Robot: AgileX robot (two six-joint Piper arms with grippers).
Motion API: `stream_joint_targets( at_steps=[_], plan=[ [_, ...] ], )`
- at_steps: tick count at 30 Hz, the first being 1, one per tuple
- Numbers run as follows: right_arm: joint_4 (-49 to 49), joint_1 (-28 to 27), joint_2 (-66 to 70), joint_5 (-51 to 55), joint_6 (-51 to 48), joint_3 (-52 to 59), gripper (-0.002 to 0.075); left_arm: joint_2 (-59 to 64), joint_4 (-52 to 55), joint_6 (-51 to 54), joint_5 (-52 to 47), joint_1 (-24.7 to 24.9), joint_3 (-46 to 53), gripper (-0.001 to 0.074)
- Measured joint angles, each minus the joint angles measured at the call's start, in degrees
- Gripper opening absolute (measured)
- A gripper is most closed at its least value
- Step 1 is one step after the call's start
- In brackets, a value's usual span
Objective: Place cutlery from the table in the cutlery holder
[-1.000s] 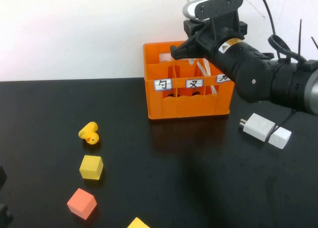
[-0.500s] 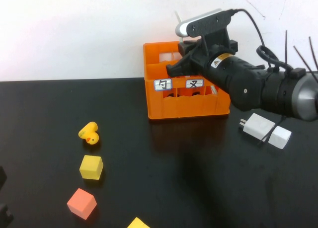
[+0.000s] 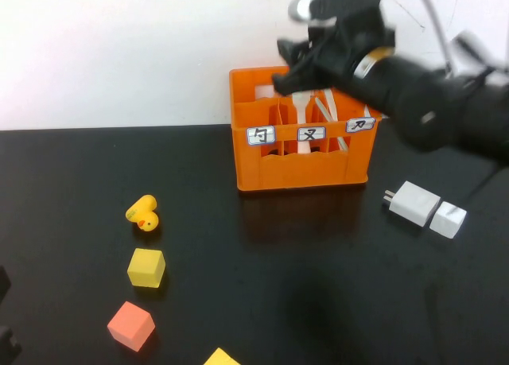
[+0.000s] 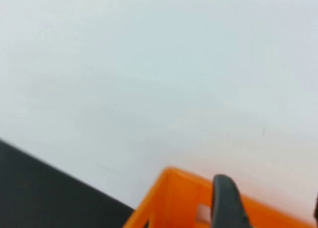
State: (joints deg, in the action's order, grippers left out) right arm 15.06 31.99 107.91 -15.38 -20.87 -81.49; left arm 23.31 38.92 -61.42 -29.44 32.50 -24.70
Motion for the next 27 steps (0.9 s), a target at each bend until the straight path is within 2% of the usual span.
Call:
stream_joint_targets(
  at_steps=[3, 7, 10, 15, 27],
  plan=[
    [-6.17, 0.00, -7.58, 9.51, 0.00, 0.09, 0.0283, 0.00, 0.37, 0.13, 0.87, 0.00, 0.00, -0.0001],
    [-13.96, 0.00, -17.88, 25.64, 0.00, 0.09, 0.0090, -0.36, 1.37, 0.21, 3.47, 0.00, 0.10, -0.0001],
    [-17.95, 0.00, -24.55, 35.15, -1.61, 0.36, 0.0028, -1.87, 2.87, 0.37, 6.52, 0.00, 1.29, -0.0001],
    [-20.53, 0.00, -37.21, 39.36, -5.41, 8.16, 0.0006, -6.89, 4.61, 0.63, 9.47, 0.00, 5.36, -0.0001],
    [-21.68, 0.00, -66.62, 40.31, -5.98, 39.55, 0.0000, -11.55, 5.36, -0.23, 6.87, 0.00, 7.47, -0.0001]
  ],
)
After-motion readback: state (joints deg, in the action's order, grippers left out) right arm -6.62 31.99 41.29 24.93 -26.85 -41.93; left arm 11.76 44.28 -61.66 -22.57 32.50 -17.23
